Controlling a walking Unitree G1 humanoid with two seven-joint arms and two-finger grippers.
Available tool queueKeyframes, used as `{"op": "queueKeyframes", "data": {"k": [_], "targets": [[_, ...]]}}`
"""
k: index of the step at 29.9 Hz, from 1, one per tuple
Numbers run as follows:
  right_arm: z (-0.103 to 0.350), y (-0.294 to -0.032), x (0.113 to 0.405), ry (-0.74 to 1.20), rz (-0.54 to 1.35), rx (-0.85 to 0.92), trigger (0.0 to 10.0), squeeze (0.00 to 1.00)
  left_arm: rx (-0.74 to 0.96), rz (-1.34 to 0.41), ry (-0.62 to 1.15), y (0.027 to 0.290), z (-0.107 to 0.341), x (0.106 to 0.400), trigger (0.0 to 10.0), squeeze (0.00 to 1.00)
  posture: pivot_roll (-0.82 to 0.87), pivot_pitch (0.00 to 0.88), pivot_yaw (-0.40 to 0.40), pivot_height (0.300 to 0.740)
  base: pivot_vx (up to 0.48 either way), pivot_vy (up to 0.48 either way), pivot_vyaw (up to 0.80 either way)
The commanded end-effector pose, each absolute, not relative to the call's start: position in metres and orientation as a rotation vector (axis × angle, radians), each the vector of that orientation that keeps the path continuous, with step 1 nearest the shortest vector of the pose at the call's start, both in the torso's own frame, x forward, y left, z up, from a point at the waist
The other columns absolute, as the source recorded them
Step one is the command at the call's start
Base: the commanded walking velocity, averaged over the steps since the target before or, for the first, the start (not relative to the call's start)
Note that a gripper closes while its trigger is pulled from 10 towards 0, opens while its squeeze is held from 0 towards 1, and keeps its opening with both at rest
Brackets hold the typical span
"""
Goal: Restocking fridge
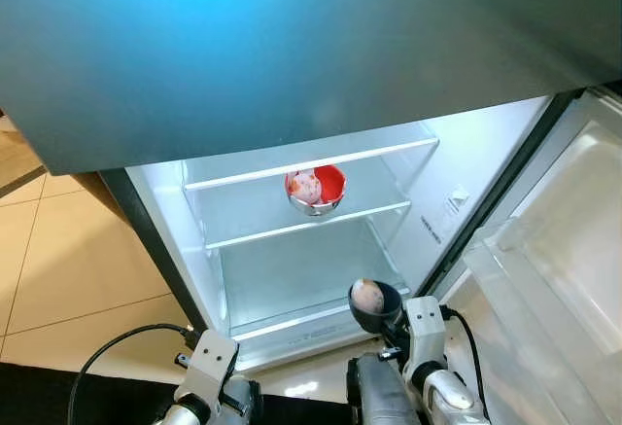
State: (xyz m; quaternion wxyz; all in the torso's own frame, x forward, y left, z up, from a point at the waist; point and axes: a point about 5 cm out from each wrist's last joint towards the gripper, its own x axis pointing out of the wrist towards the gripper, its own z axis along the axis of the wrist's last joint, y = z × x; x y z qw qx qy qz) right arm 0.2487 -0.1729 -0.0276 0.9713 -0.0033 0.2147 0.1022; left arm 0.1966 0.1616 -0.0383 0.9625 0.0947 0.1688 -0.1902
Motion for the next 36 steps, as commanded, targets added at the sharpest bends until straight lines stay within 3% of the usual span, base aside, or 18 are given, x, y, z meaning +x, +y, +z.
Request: {"op": "queueKeyframes", "data": {"k": [1,18,25,36], "targets": [[-0.018,-0.17,0.258,0.36,0.207,0.017,10.0,0.0,0.208,-0.389,0.347,0.165,-0.039,0.195,10.0,0.0,-0.11,0.14,-0.013,0.632,0.0,0.0,0.0],[0.018,-0.163,0.292,0.191,0.203,0.041,10.0,0.0,0.214,-0.388,0.311,0.162,-0.033,0.204,10.0,0.0,-0.11,0.147,-0.014,0.622,0.0,0.0,0.0],[0.052,-0.17,0.316,0.034,0.136,0.044,10.0,0.0,0.214,-0.48,0.239,0.148,-0.021,0.214,10.0,0.0,-0.11,0.156,-0.013,0.622,0.0,0.0,0.0],[0.072,-0.174,0.327,-0.05,0.183,0.045,10.0,0.0,0.239,-0.589,0.185,0.131,-0.012,0.222,10.0,0.0,-0.11,0.16,-0.014,0.622,0.0,0.0,0.0]]}}
